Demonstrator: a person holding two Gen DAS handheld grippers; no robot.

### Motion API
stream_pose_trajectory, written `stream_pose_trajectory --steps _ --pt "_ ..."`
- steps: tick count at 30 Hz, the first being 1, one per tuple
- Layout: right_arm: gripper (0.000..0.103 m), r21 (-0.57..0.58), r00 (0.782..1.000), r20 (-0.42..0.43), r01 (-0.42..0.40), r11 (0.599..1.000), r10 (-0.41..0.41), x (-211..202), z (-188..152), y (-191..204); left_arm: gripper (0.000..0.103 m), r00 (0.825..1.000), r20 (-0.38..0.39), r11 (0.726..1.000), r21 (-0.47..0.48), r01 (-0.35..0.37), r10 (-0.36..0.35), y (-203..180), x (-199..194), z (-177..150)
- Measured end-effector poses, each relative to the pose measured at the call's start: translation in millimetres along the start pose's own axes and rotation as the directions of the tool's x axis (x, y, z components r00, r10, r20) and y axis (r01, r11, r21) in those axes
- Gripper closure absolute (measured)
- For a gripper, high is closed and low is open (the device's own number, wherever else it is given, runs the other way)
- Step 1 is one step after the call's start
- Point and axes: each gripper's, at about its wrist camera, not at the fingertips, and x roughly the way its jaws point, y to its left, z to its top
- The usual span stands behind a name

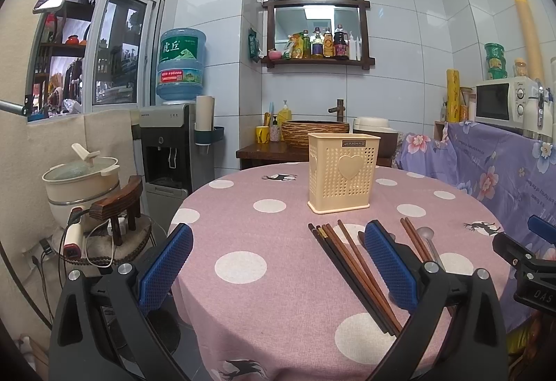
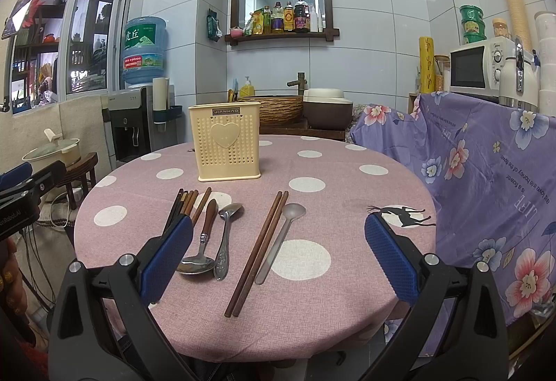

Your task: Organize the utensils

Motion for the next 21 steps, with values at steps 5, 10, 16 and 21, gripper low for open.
stream_pose_trajectory --steps 5,10,16,21 --pt "0.005 0.0 1.0 0.0 0.001 1.0 -0.001 -0.7 1.5 0.0 0.005 1.0 0.0 1.0 0.0 0.0 0.0 0.4 0.1 -0.1" --pt "0.005 0.0 1.0 0.0 0.0 1.0 0.0 -2.5 1.7 0.5 0.005 1.0 0.001 1.0 0.001 0.0 0.0 0.6 0.1 -0.2" --pt "0.005 0.001 1.0 -0.001 -0.001 1.0 0.001 -1.4 1.2 0.6 0.005 1.0 -0.001 1.0 0.001 0.001 -0.001 1.5 0.3 -1.0" --pt "0.005 0.0 1.0 -0.002 -0.001 1.0 0.001 -1.3 0.0 1.6 0.005 1.0 -0.001 1.0 0.001 0.001 -0.001 1.8 0.3 -1.0"
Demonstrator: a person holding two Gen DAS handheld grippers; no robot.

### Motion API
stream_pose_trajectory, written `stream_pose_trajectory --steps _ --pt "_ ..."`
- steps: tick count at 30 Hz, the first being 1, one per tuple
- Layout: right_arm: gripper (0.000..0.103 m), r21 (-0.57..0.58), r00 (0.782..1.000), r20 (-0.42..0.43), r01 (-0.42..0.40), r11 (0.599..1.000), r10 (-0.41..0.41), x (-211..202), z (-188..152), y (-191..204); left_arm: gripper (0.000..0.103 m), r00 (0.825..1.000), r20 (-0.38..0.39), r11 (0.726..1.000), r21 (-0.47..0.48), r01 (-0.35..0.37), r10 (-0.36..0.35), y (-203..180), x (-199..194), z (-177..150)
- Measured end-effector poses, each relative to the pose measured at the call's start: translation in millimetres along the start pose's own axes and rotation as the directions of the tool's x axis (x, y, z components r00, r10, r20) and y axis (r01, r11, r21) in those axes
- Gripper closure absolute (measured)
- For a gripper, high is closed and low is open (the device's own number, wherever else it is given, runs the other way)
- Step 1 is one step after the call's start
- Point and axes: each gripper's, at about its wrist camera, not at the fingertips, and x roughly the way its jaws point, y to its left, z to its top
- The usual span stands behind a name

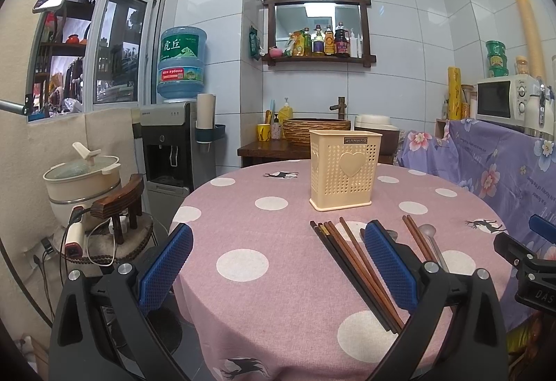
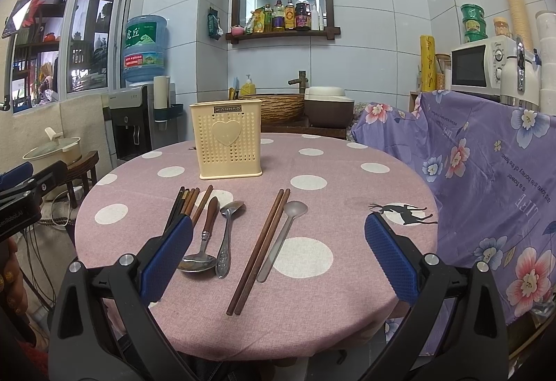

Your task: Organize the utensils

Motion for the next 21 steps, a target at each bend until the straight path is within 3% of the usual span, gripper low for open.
stream_pose_trajectory --steps 21 --pt "0.005 -0.002 1.0 -0.012 -0.001 1.0 0.001 5.0 -8.6 6.0 0.005 0.999 -0.034 1.0 0.008 -0.009 0.01 5.9 2.1 -7.4"
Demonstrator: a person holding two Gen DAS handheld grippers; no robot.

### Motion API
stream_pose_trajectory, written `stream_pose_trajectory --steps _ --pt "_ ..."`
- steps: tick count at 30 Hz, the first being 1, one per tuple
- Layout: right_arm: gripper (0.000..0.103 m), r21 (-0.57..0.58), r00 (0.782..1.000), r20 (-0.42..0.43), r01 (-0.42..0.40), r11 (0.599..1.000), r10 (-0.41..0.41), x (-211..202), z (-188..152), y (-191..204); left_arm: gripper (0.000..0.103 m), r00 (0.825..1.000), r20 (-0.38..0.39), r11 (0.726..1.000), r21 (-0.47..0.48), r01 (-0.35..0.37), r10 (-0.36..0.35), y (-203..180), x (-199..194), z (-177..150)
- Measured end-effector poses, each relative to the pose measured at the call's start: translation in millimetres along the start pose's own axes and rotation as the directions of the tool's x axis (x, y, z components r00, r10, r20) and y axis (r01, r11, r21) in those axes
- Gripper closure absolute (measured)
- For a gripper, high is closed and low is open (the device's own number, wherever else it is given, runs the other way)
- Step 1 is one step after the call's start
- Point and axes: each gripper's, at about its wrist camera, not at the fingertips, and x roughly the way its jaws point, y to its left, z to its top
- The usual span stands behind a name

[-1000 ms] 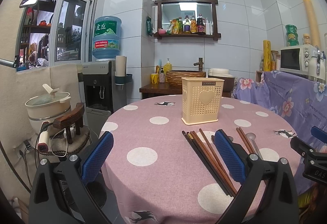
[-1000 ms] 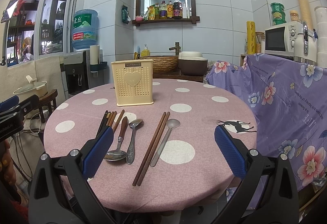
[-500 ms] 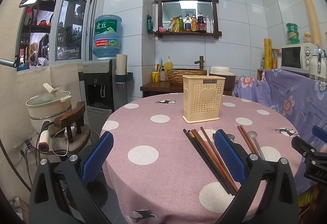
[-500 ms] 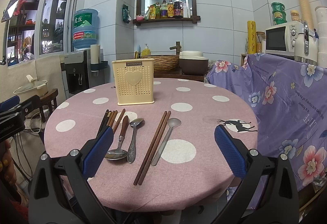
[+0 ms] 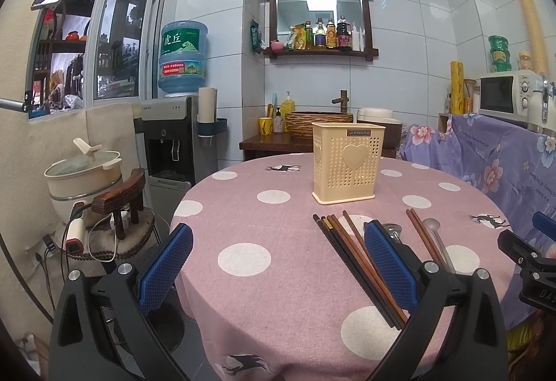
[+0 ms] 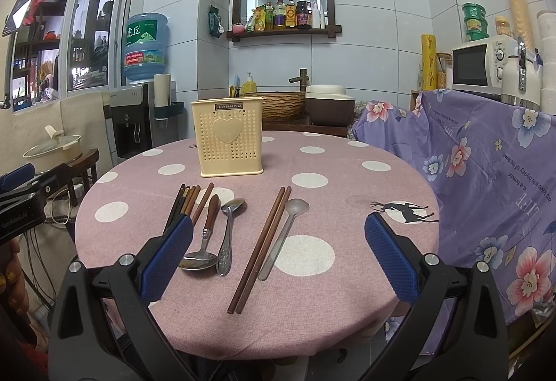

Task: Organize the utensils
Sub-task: 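Reach the right tool to the translucent plastic spoon and close on its handle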

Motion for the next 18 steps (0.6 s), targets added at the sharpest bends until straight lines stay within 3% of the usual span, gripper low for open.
stream_pose_trajectory --steps 10,13,18 --pt "0.005 0.002 1.0 -0.018 0.001 1.0 -0.001 4.4 -0.4 -2.9 0.005 0.999 -0.032 1.0 0.015 0.003 -0.002 -3.3 6.3 1.5" --pt "0.005 -0.012 0.999 -0.037 0.013 1.0 -0.013 10.1 -1.0 -5.5 0.005 0.998 -0.068 0.999 0.033 -0.005 0.008 -4.9 14.8 2.1" --pt "0.005 -0.016 0.988 -0.144 0.048 0.999 -0.05 39.8 -2.7 -21.4 0.005 0.985 -0.17 0.997 0.076 0.015 -0.002 -5.2 44.5 -1.2"
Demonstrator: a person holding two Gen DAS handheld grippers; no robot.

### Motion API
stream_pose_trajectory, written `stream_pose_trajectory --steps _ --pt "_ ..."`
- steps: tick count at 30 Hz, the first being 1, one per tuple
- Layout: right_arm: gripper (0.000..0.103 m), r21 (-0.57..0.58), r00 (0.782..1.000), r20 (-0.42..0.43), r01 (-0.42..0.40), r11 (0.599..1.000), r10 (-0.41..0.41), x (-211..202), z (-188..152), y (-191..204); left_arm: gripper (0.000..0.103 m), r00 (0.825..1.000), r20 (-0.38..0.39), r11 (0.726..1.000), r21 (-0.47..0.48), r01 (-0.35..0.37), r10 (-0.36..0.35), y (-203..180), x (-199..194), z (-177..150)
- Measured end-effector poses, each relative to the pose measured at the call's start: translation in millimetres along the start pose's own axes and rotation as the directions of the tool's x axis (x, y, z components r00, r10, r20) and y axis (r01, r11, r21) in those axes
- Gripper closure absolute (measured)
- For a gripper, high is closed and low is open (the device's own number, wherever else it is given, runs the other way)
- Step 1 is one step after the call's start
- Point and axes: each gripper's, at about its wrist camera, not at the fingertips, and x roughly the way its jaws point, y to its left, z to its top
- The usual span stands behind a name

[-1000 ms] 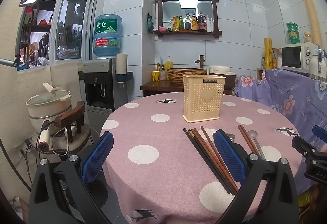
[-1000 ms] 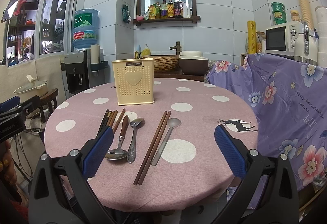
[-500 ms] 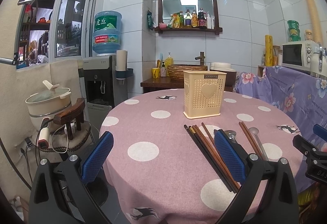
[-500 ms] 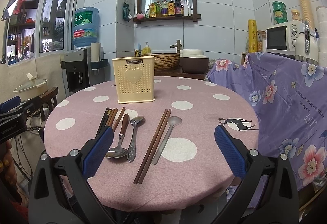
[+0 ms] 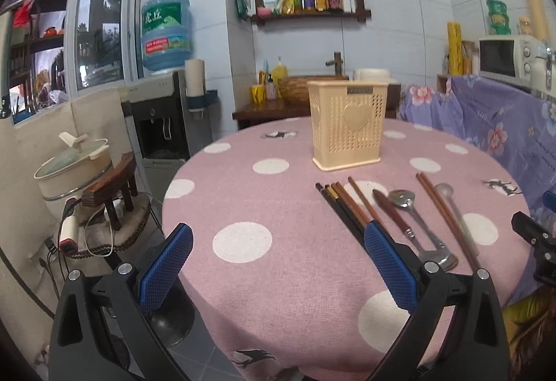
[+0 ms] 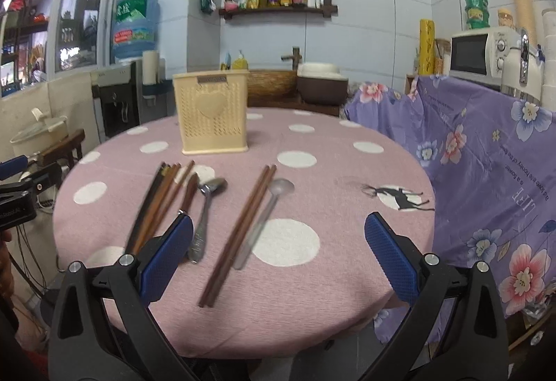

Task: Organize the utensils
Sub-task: 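Reach the right tool to the translucent plastic spoon and close on its handle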

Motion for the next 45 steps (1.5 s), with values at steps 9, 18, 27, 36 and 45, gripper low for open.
stream_pose_trajectory --steps 9,18,27,36,45 --pt "0.005 0.021 0.988 -0.151 0.043 0.999 -0.039 56.2 21.0 -16.9 0.017 0.975 -0.195 0.991 -0.099 0.088 -0.106 16.7 65.5 28.7" --pt "0.011 0.01 0.975 -0.221 0.038 0.999 -0.035 90.5 33.7 -8.0 0.044 0.893 -0.395 0.976 -0.128 0.177 -0.214 -16.6 124.3 29.7" --pt "0.011 0.003 0.965 -0.262 0.029 1.0 -0.027 113.5 34.1 -1.6 0.045 0.889 -0.435 0.989 -0.032 0.144 -0.144 -34.3 142.2 22.0" --pt "0.016 0.044 0.952 -0.305 0.049 0.998 -0.034 128.8 41.9 -9.2 0.045 0.878 -0.46 0.991 -0.087 0.102 -0.131 -3.3 148.7 29.9" --pt "0.038 0.049 0.921 -0.387 0.074 0.996 -0.05 156.0 44.0 -0.9 0.045 0.87 -0.465 0.985 -0.124 0.122 -0.166 -2.1 158.6 28.7"
